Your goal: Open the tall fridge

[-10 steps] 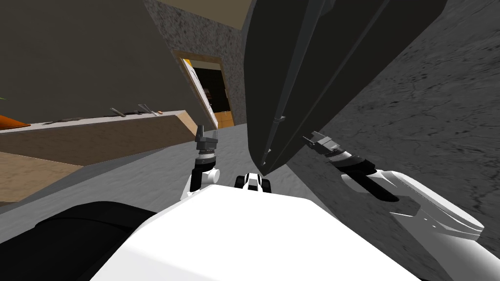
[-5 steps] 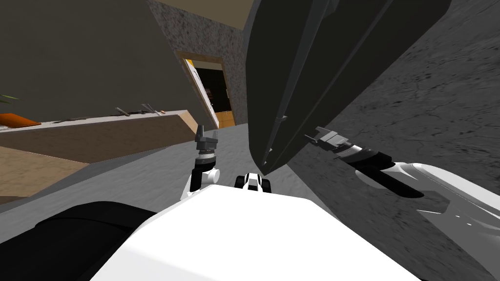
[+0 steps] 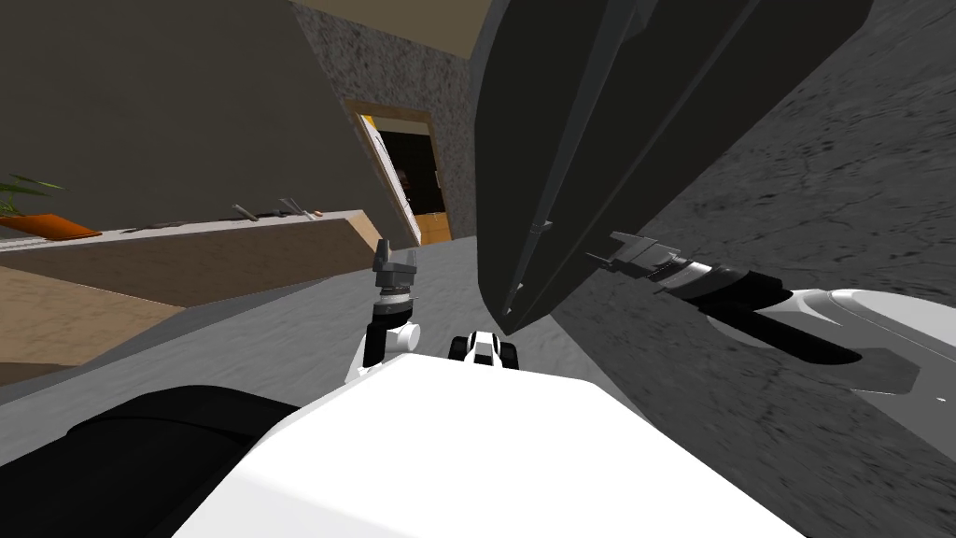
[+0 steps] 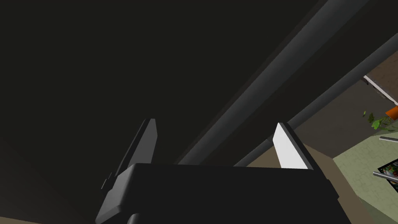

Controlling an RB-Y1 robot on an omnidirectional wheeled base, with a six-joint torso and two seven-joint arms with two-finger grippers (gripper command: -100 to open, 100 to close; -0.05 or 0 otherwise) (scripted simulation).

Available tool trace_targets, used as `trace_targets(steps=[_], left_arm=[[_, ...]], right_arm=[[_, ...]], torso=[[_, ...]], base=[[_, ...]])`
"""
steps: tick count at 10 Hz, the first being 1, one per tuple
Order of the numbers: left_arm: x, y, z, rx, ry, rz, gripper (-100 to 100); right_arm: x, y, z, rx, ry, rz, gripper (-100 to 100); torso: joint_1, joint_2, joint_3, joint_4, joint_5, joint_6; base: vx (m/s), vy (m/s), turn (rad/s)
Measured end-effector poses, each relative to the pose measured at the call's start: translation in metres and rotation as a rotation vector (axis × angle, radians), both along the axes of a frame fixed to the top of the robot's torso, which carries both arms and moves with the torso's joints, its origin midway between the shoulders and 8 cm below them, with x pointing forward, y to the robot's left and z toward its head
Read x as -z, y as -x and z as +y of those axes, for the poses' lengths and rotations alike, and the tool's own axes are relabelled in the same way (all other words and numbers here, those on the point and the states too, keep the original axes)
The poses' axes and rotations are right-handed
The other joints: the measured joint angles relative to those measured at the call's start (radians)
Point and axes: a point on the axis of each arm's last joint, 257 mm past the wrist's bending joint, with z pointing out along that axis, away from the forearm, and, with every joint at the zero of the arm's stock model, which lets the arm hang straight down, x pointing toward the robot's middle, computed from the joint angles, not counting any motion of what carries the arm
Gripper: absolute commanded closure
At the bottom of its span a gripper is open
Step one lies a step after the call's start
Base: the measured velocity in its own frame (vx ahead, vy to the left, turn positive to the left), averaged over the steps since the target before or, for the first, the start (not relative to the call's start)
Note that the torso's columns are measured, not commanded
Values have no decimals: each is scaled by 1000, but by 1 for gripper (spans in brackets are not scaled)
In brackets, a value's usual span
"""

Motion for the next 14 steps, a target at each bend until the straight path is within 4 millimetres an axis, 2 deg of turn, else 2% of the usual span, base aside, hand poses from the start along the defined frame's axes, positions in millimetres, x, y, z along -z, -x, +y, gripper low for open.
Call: trace_targets(steps=[8,14], left_arm=[[0,0,0,0,0,0,0],[0,0,0,0,0,0,0]], right_arm=[[-58,-24,-16,11,376,-103,-100],[-102,-37,-24,20,580,-158,-100]], torso=[[0,0,0,0,0,0],[7,-4,-4,0,5,-5]], base=[[-29,17,55],[-24,11,53]])
